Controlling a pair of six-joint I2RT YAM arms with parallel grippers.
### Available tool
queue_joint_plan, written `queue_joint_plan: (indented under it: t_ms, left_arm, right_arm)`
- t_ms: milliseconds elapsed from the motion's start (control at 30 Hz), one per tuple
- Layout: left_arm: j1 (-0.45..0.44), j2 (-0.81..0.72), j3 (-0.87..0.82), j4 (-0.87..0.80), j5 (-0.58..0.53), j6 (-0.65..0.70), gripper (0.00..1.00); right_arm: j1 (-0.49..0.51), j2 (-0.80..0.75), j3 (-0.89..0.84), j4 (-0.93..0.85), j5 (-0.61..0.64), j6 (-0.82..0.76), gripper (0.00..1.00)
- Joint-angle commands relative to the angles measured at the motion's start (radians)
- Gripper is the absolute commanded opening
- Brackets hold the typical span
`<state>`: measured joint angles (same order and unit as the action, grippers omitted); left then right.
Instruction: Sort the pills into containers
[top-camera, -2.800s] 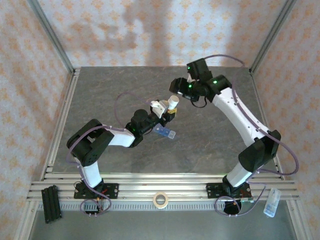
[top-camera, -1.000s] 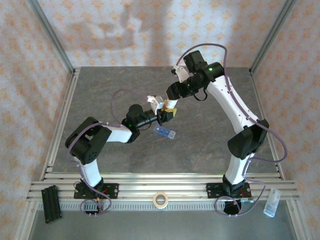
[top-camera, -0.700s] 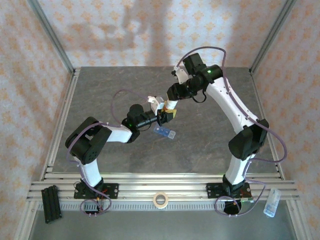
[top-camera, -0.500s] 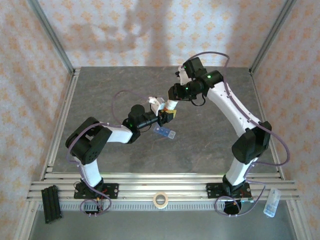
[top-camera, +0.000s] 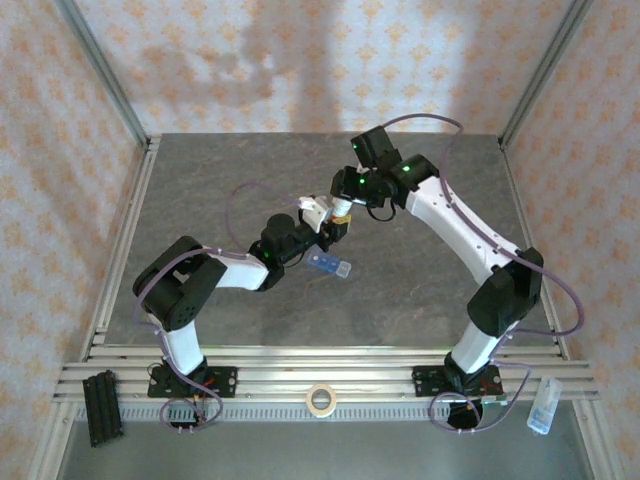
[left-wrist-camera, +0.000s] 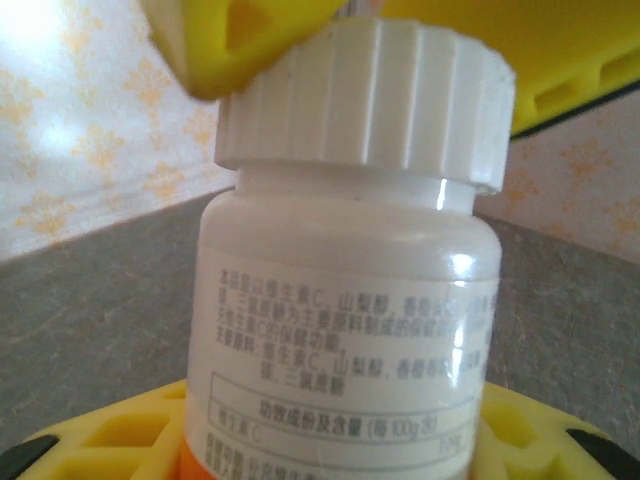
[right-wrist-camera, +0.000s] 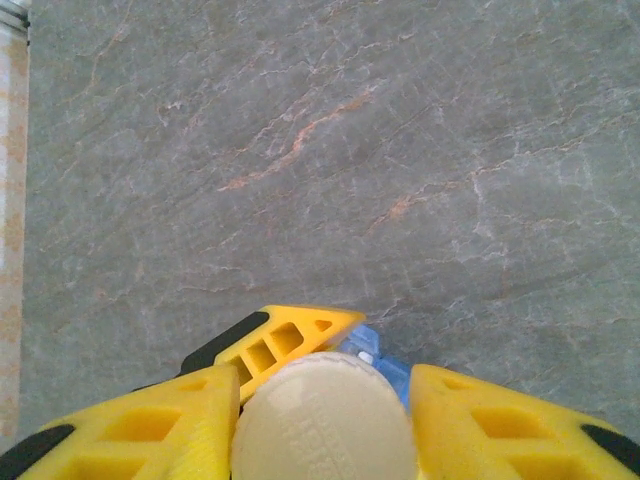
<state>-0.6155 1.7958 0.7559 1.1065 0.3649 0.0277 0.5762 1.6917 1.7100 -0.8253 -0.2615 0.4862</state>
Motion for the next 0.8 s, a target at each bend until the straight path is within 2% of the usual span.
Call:
queue_joint_plan:
  t_ms: [0, 67, 200, 367, 500, 600, 767]
  left_arm:
    - [-0.003, -0.024, 0.015, 0.134, -0.019, 0.001, 0.0]
    - [0.002, -0.015, 0.014, 0.138, -0.011, -0.011, 0.0]
    - [0.009, -0.014, 0.008, 0.143, 0.009, -0.02, 0.0]
    - [0.033, -0.025, -0.001, 0.142, 0.076, -0.036, 0.0]
    - [0.061, -0.031, 0.0, 0.141, 0.161, -0.08, 0.0]
    - [0.081, -0.036, 0.009, 0.136, 0.227, -0.116, 0.0]
    - [0.095, -0.038, 0.025, 0.124, 0.284, -0.145, 0.0]
  right_arm:
    - [-0.015, 0.027, 0.11, -0.061, -0.002, 0.014, 0.57]
    - [-0.034, 0.041, 0.19, -0.085, -0.028, 0.01, 0.69]
    - [-0.07, 0.046, 0.292, -0.12, -0.054, -0.003, 0.8]
    - [-0.137, 0.016, 0.283, -0.127, -0.095, -0.093, 0.82]
    - [-0.169, -0.009, 0.253, -0.128, -0.164, -0.321, 0.81]
    - [-0.17, -0.023, 0.237, -0.17, -0.276, -0.526, 0.81]
    - [-0.169, -0.022, 0.235, -0.218, -0.354, -0.633, 0.82]
